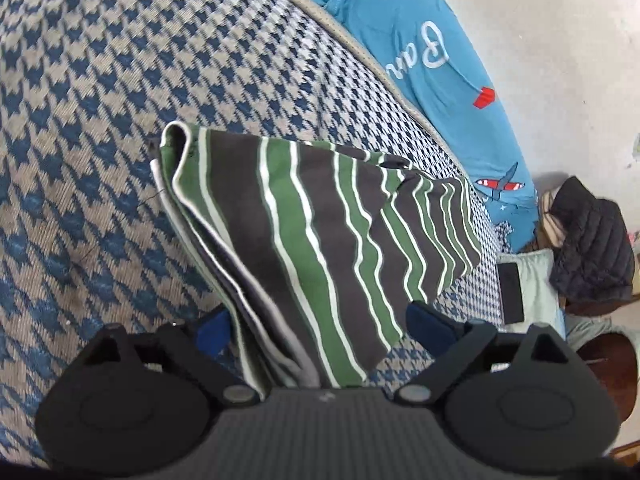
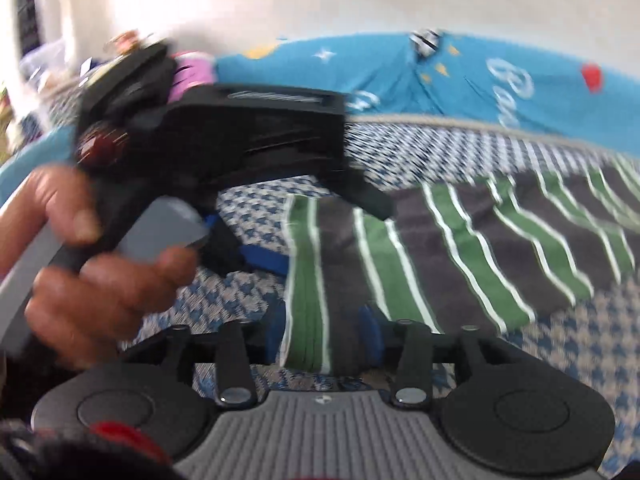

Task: Fold clothes
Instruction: 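Grasp the striped shirt end with the right gripper and lift it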

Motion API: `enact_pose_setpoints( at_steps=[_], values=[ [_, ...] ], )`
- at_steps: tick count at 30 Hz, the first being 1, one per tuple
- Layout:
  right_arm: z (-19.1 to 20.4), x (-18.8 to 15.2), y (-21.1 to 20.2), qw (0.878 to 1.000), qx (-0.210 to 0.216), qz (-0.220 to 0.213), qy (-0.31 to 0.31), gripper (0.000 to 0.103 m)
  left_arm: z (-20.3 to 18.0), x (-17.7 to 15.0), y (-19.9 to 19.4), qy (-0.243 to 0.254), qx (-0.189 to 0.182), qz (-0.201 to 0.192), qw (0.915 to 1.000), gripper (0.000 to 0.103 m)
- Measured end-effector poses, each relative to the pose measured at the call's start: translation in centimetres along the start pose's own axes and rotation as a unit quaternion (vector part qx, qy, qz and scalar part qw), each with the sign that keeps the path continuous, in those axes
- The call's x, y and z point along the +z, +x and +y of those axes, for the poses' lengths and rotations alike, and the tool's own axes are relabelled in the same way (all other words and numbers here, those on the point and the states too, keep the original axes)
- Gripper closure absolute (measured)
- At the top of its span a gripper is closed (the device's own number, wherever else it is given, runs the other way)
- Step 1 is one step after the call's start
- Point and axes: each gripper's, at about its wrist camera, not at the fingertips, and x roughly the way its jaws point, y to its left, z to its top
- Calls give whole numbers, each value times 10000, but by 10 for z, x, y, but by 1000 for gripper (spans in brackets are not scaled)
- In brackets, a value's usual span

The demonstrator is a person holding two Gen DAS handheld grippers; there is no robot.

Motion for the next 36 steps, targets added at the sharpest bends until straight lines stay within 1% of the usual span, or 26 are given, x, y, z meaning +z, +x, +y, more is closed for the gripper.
enact_pose_setpoints(
  at_steps=[3,7,9,11,17,18,20,21,22,24,26,29,33,36],
  values=[
    [13,-5,0,9991,73,-7,-419,48,-1,1,0,-13,-23,-12,10000,8],
    [20,-10,11,9978,-8,137,-646,47,0,2,-1,-57,-29,0,10000,8],
    [22,-11,18,9974,-129,190,-677,47,0,2,-2,-54,-40,13,10000,8],
    [23,-12,23,9969,-255,187,-714,47,1,3,-4,-55,-57,23,10000,8],
    [29,-13,33,9943,-456,65,-958,48,0,5,-7,-21,-53,47,10000,8],
    [30,-13,34,9934,-507,46,-1025,49,0,5,-7,-18,-43,49,10000,8],
    [32,-13,38,9921,-608,62,-1094,62,1,5,-6,-14,-23,53,10000,8],
    [31,-13,39,9920,-638,84,-1090,76,1,5,-6,-13,-19,59,10000,8],
    [29,-14,38,9926,-628,96,-1033,87,1,5,-6,-13,-15,64,10000,8],
    [24,-13,34,9940,-644,29,-882,92,1,5,-5,-11,16,63,10000,8],
    [19,-10,29,9953,-648,-63,-711,93,3,6,-4,14,108,31,9999,8],
    [9,-6,21,9978,-530,-151,-376,94,8,8,-3,2,286,-44,9996,6],
    [2,-5,15,9985,-465,-192,-206,94,13,10,0,-70,257,-142,9995,5],
    [0,-5,14,9987,-447,-189,-138,94,14,11,1,-48,303,-235,9993,6]
  ],
)
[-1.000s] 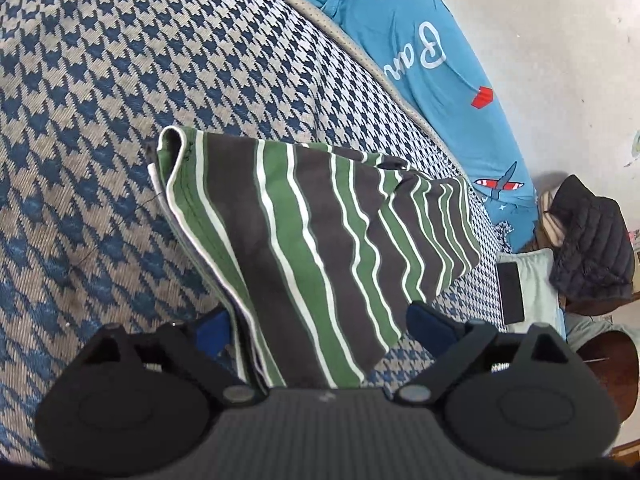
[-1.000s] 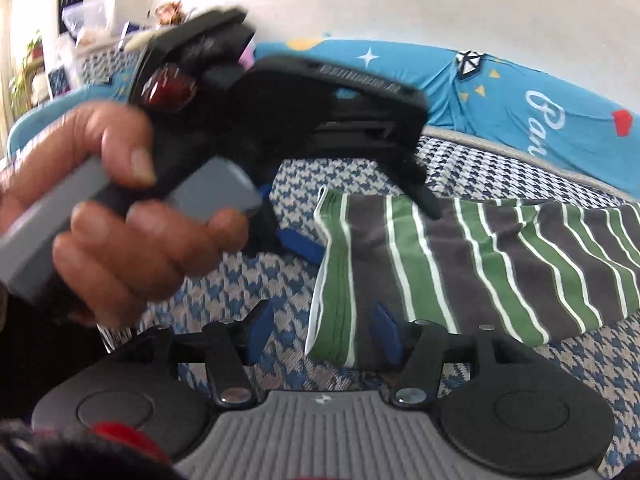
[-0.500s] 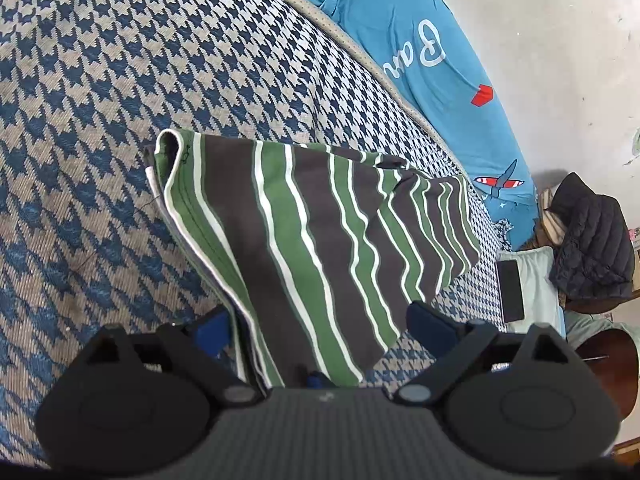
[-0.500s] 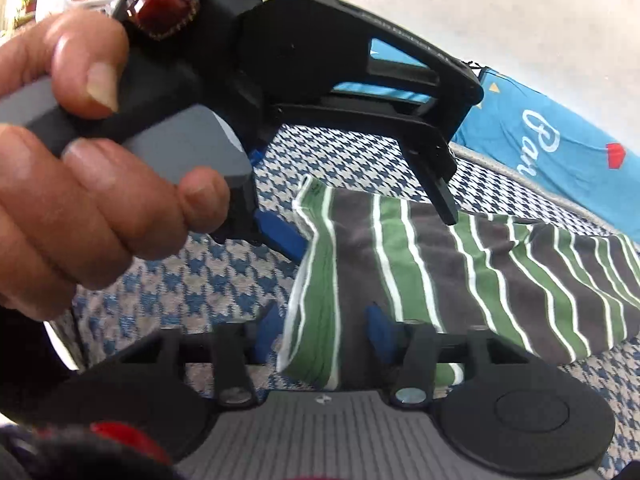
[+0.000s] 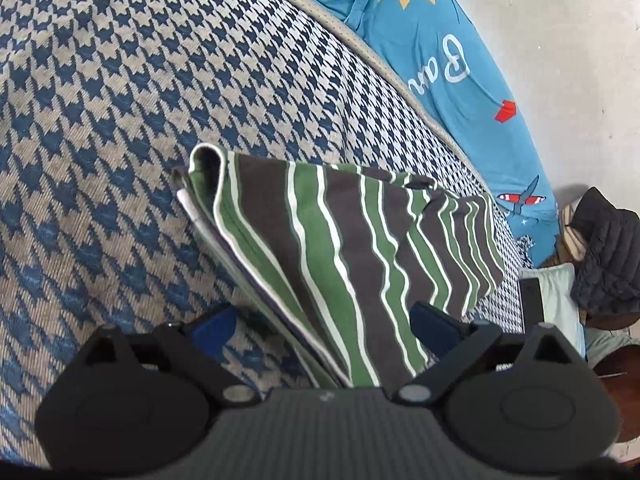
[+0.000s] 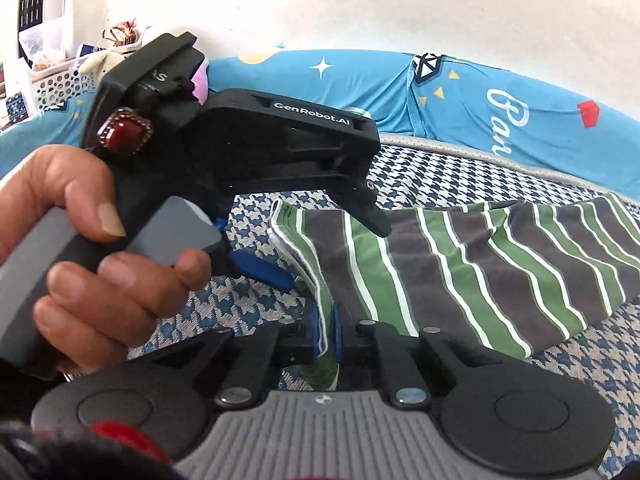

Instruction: Fold clothes

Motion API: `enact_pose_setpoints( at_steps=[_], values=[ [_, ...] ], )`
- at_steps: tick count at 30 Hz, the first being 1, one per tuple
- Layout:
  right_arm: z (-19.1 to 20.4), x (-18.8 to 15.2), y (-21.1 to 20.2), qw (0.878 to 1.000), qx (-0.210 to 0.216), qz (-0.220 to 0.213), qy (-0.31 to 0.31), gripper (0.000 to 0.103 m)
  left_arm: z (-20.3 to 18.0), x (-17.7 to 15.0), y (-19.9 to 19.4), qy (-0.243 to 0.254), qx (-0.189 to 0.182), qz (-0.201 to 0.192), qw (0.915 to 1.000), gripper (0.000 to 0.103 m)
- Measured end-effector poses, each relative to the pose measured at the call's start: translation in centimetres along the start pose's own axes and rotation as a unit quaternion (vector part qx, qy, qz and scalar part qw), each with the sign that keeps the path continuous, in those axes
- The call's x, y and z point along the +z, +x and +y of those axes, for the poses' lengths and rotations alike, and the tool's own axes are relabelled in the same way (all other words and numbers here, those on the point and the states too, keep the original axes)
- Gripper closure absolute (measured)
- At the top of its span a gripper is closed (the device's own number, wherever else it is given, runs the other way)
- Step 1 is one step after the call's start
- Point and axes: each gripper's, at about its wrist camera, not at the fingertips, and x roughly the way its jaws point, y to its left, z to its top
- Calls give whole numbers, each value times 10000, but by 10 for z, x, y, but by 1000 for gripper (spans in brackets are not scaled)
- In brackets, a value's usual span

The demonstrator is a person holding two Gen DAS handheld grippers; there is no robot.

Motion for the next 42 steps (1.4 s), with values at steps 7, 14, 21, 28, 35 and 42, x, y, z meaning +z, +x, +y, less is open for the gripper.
enact_pose_setpoints(
  at_steps=[7,14,21,28,35,42],
  values=[
    [1,8,3,9997,108,71,188,94,-1,14,8,67,229,-228,9995,41],
    [4,16,9,9990,306,123,314,94,-7,20,18,376,754,-508,9951,95],
    [7,28,13,9968,598,29,527,94,-26,23,2,1012,1129,-1052,9828,96],
    [20,46,29,9902,1138,43,803,94,-22,40,-19,1151,1275,-1276,9768,96],
    [43,61,52,9831,1700,57,678,94,5,57,-46,1078,1494,-1339,9737,96],
    [62,74,80,9764,2117,182,392,93,37,77,-66,916,1774,-1381,9701,95]
  ],
)
